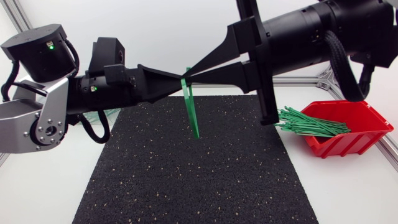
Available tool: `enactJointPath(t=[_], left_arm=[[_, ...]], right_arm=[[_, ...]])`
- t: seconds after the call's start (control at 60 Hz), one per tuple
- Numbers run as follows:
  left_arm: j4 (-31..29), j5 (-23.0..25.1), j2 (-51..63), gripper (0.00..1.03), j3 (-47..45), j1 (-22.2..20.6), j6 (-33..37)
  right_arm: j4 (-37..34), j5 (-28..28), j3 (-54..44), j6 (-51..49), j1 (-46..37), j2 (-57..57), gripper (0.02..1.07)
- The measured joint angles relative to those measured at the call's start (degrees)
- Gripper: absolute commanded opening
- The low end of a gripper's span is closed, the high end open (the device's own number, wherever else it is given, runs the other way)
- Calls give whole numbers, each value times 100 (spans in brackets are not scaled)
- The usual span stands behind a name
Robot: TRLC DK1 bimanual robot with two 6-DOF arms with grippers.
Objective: Take a green cable tie from the red box, thread the tail through the head to close it, then place it in the transparent bin on the left.
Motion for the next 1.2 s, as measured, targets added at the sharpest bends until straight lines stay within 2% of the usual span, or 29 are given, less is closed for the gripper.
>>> enactJointPath(t=[0.467,1.2], left_arm=[[70,-111,-426,3,0,-59,-234],[367,-151,-625,3,-44,-81,-535]], right_arm=[[44,2,2,151,-31,-546,7],[308,203,72,293,238,-387,7]])
